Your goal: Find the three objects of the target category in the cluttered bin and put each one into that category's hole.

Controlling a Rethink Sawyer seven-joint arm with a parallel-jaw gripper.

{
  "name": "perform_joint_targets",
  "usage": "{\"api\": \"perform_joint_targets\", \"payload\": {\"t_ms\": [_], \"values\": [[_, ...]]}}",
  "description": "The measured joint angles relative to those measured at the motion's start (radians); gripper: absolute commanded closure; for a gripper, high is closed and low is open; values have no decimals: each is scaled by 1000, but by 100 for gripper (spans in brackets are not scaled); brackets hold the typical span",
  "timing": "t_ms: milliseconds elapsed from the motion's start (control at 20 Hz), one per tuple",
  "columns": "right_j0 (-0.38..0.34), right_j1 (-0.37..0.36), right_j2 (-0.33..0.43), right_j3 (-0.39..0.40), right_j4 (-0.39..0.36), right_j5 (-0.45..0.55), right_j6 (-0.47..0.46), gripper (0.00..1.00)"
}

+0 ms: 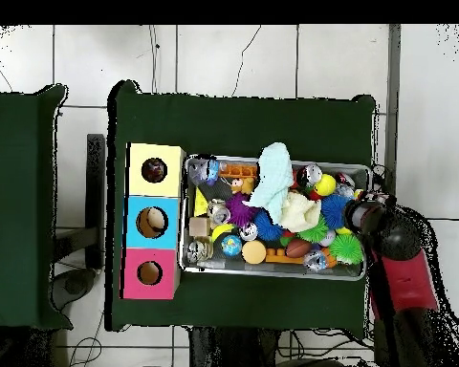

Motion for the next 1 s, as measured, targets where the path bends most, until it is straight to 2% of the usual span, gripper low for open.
{"api": "perform_joint_targets", "payload": {"t_ms": [450, 500, 1000], "values": [[-57, -23, 89, 65, 28, 0, 0, 100], [-58, -24, 92, 70, 28, 0, 0, 0], [-33, -24, 78, 69, 28, 0, 0, 0]]}}
